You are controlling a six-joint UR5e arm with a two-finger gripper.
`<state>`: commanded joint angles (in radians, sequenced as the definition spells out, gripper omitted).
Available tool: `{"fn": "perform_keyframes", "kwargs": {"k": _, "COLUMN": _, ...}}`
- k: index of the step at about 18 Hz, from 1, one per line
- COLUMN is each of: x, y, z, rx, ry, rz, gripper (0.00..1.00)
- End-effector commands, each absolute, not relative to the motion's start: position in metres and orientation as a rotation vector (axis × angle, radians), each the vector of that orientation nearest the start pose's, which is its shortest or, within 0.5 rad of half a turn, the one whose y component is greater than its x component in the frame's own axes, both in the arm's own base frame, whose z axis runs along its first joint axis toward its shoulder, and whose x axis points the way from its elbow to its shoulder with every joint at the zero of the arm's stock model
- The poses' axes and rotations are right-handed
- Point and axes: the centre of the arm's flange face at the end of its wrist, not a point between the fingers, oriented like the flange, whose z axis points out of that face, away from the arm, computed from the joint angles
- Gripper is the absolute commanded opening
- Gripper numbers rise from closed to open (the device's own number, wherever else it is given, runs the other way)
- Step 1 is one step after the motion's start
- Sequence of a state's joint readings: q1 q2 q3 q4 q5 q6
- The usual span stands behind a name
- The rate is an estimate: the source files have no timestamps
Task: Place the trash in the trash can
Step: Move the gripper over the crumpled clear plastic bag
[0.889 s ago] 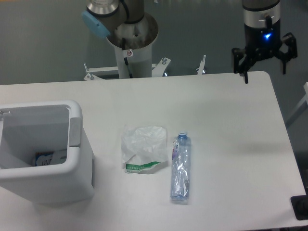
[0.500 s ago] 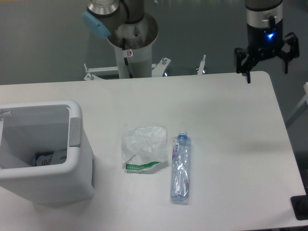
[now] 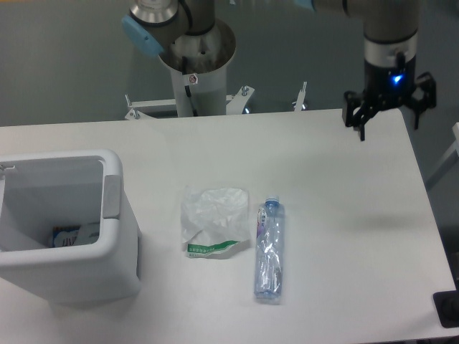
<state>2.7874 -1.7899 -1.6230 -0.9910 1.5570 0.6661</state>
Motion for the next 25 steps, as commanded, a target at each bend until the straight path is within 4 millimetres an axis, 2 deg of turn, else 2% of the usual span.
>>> {"fn": "perform_keyframes", "kwargs": {"k": 3, "x": -0.51, "y": 0.355, "z": 0.384, "rx": -2.816, "ry": -0.825, "rz": 0.318, "gripper": 1.0}}
{"fn": "perform_keyframes", "kwargs": {"k": 6, "x": -0.505, "y": 0.392, "z": 0.365, "rx": -2.734, "ry": -0.912, "rz": 0.287, "gripper": 1.0}}
{"fn": "perform_keyframes", "kwargs": {"k": 7, "x": -0.5, "y": 0.395, "z": 0.36, "rx": -2.729, "ry": -0.934, "rz": 0.275, "gripper": 1.0}}
{"fn": "perform_keyframes", "kwargs": {"k": 13, "x": -0.443, "y": 0.454, "z": 0.342, "rx": -2.799, "ry": -0.775, "rz": 0.232, "gripper": 1.0}}
{"fn": "perform_keyframes", "kwargs": {"k": 17, "x": -0.404, "y": 0.49, "z": 0.343, "rx": -2.829, "ry": -0.608, "rz": 0.223, "gripper": 1.0}}
{"fn": "perform_keyframes", "kwargs": {"k": 19, "x": -0.381, "y": 0.502, "z": 0.333, "rx": -2.876, "ry": -0.471, "rz": 0.212, "gripper": 1.0}}
{"fn": "perform_keyframes", "kwargs": {"k": 21, "x": -0.368, "y": 0.509, "z": 0.322, "rx": -2.917, "ry": -0.323, "rz": 0.196, "gripper": 1.0}}
{"fn": "perform_keyframes", "kwargs": {"k": 22, "x": -0.352, "y": 0.517, "z": 0.31, "rx": -2.94, "ry": -0.266, "rz": 0.172, "gripper": 1.0}}
{"fn": "perform_keyframes", "kwargs": {"k": 23, "x": -0.335, "y": 0.521, "z": 0.3, "rx": -2.963, "ry": -0.254, "rz": 0.155, "gripper": 1.0}}
{"fn": "perform_keyframes", "kwargs": {"k": 25, "x": -0.322, "y": 0.514, "z": 0.288, "rx": -2.955, "ry": -0.49, "rz": 0.113, "gripper": 1.0}}
